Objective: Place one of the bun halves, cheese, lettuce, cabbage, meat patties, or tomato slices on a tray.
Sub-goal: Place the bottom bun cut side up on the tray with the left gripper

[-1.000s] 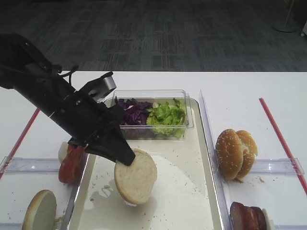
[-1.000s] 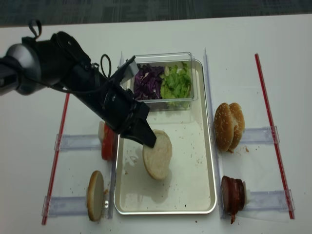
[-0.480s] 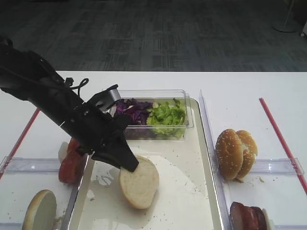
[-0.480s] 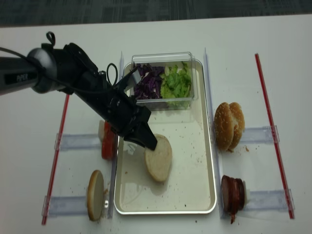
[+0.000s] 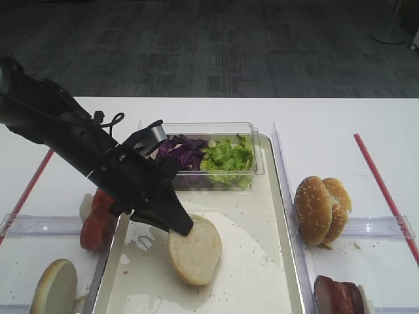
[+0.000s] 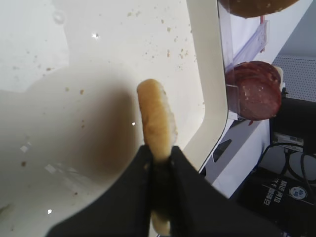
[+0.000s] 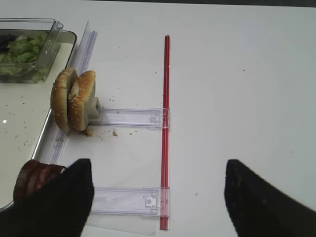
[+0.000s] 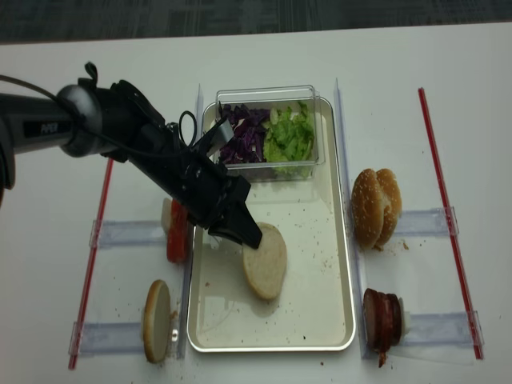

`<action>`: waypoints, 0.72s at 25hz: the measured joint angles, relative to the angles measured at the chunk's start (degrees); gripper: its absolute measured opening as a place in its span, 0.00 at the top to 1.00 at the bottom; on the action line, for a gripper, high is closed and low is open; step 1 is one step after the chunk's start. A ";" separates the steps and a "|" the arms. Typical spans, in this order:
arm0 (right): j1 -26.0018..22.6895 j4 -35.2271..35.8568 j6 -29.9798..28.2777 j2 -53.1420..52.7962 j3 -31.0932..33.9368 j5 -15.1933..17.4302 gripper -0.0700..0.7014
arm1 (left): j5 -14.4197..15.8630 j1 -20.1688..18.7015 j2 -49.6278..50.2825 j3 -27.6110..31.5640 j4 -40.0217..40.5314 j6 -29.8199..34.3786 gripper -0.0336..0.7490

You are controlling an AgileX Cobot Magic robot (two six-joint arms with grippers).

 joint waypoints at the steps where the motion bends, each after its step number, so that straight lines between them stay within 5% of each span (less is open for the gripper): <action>1: 0.00 0.00 0.00 0.00 0.00 0.00 0.17 | 0.00 0.00 0.00 0.00 0.00 0.00 0.92; 18: 0.00 0.00 -0.10 0.00 0.00 0.00 0.17 | -0.38 0.00 0.00 0.00 0.00 0.00 0.92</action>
